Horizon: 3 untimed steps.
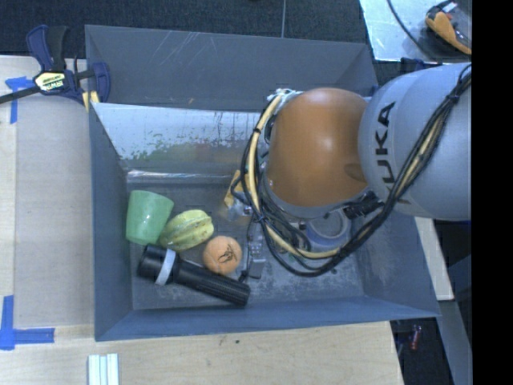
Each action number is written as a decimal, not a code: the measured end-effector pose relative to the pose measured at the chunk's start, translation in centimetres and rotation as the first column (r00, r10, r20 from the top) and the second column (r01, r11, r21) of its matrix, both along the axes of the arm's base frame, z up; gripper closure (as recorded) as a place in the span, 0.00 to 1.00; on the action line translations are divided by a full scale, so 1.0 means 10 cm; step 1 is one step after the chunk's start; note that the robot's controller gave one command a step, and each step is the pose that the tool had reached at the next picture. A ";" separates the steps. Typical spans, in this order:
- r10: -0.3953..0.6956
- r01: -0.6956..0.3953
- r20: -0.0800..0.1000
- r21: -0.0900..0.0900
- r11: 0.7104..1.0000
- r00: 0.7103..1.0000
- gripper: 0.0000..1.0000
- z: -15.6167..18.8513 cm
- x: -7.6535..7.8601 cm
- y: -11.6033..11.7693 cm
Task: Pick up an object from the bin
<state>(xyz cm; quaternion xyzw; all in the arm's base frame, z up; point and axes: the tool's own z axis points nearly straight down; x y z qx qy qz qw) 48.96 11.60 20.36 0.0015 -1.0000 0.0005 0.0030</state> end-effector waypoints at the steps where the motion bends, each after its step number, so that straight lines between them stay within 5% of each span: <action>1: -0.003 0.003 0.008 0.002 1.000 1.000 0.00 0.04 0.02 0.00; 2: 0.107 -0.107 0.011 0.002 0.994 0.994 0.00 -1.34 -0.04 0.32; 3: 0.056 -0.056 0.025 0.004 0.998 0.998 0.00 -0.64 -0.03 0.40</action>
Offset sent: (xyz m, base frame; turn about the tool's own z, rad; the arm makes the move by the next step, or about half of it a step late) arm -0.0050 0.0314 -0.1336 -0.1070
